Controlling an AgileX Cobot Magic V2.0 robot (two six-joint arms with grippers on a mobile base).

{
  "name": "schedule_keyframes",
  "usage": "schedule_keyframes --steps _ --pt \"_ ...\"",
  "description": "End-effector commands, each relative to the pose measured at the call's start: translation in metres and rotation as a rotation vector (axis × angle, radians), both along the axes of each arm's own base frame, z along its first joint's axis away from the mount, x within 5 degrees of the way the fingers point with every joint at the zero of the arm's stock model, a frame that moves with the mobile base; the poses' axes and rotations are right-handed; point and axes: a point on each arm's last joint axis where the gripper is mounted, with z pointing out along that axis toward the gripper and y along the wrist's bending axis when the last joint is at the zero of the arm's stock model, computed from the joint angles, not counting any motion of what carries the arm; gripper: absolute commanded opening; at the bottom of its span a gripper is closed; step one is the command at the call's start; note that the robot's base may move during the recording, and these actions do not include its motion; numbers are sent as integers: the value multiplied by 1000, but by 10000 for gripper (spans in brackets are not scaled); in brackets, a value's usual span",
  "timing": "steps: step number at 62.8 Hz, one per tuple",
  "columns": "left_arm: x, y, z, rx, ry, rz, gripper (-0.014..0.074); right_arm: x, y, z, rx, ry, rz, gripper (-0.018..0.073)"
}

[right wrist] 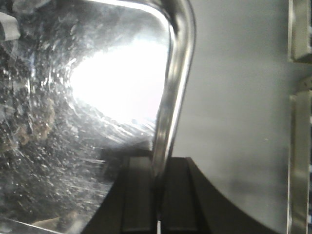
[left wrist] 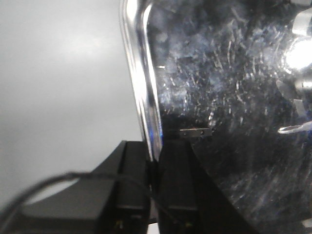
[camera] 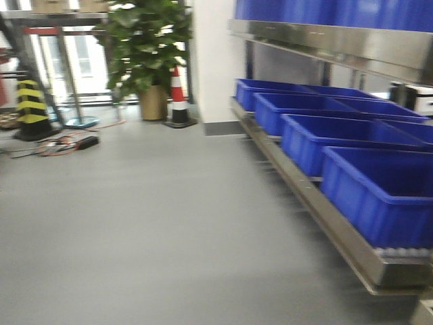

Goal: Stack silver trays without gaps
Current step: 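Hold the silver tray in both grippers while driving to another shelf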

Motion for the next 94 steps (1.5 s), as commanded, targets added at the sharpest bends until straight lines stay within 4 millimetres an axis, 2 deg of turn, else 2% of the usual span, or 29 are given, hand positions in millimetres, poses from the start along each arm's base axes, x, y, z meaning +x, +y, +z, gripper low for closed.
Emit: schedule_keyframes --steps 1,94 --pt "-11 12 16 48 -41 -6 -48 -7 -9 27 19 -135 6 58" --pt "-11 12 16 48 -41 -6 -48 -7 -9 27 19 -135 6 58"
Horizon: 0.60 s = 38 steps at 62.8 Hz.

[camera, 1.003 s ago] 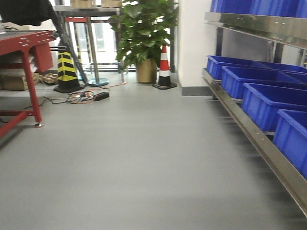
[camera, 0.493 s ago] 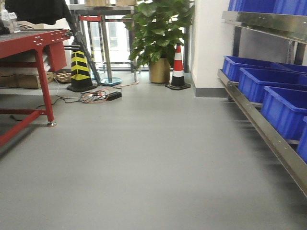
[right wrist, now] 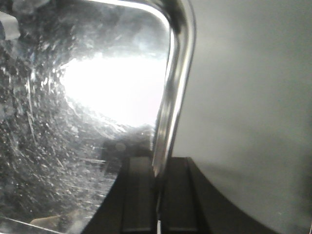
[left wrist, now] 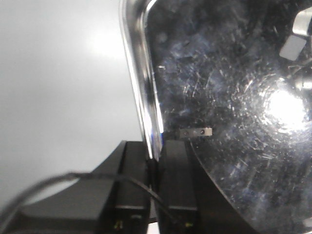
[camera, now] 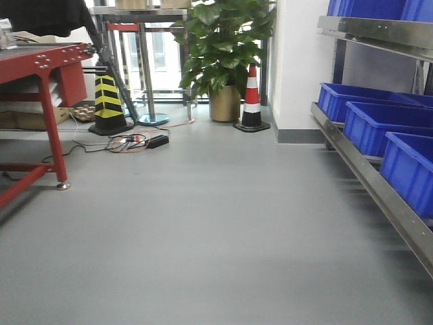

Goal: Stack silver trays without gaps
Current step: 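Hold the silver tray in both grippers while driving to another shelf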

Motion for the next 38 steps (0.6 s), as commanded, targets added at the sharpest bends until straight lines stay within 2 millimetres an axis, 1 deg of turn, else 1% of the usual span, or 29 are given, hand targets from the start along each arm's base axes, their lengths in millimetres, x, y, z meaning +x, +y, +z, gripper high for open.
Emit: schedule_keyframes --steps 1,38 --pt "-11 12 16 47 -42 -7 -48 -7 -9 27 19 -135 6 58" --pt "-10 11 15 48 -41 -7 -48 -7 -9 27 19 -135 6 58"
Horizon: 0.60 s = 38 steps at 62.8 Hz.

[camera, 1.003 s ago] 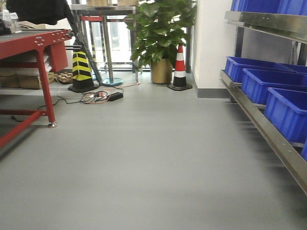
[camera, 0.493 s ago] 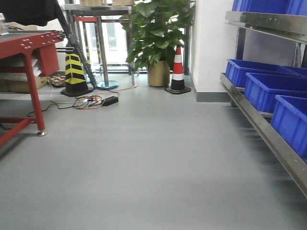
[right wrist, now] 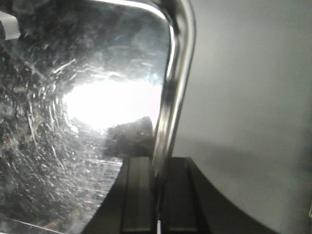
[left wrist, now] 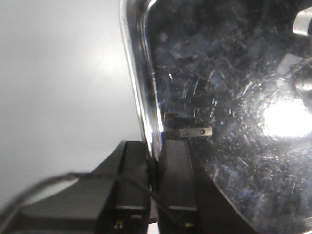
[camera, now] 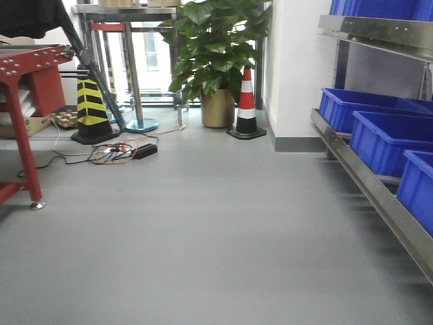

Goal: Stack silver trays without gaps
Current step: 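Hold the silver tray in both grippers while driving to another shelf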

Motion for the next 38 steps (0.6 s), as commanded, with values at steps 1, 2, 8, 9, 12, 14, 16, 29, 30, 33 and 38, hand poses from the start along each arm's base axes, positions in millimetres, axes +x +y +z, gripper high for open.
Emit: schedule_keyframes --steps 1,2,8,9,12,14,16,29,30,33,38 --pt "-10 11 15 48 -41 -7 -48 -7 -9 27 19 -135 6 58" --pt "-10 11 15 48 -41 -7 -48 -7 -9 27 19 -135 6 58" --pt "-10 11 15 48 -41 -7 -48 -7 -9 27 19 -135 6 58" --pt "-10 11 15 48 -41 -7 -48 -7 -9 27 19 -135 6 58" --pt "-10 11 15 48 -41 -7 -48 -7 -9 27 19 -135 6 58" --pt "-10 11 15 48 -41 -7 -48 -7 -9 27 19 -135 6 58" --pt "-10 11 15 48 -41 -7 -48 -7 -9 27 19 -135 6 58" --pt "-10 11 15 48 -41 -7 -48 -7 -9 27 19 -135 6 58" --pt "-10 11 15 48 -41 -7 -48 -7 -9 27 19 -135 6 58" --pt "-10 11 15 48 -41 -7 -48 -7 -9 27 19 -135 6 58" --pt "-10 11 15 48 -41 -7 -48 -7 -9 27 19 -135 6 58"
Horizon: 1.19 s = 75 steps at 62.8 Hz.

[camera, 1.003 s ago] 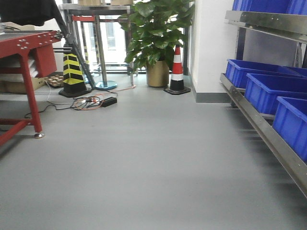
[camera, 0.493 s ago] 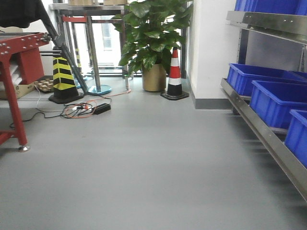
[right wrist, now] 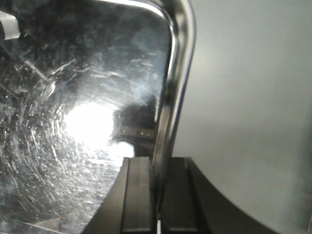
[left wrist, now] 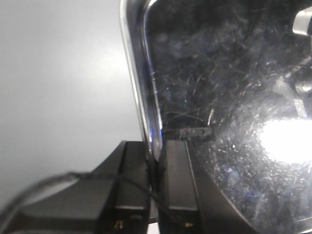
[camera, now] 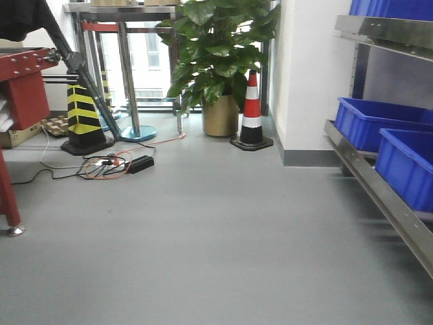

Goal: Stack silver trays without gaps
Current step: 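Hold the silver tray in both grippers while driving to another shelf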

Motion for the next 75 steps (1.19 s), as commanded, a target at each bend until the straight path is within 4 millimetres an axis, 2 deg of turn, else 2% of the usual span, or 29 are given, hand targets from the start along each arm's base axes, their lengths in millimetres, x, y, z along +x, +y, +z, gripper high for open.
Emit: schedule_keyframes --steps 1,75 --pt "-10 11 15 48 -41 -7 -48 -7 -9 27 19 -135 6 58" --pt "-5 9 10 61 -29 -2 -48 -7 -9 27 19 -134 5 58"
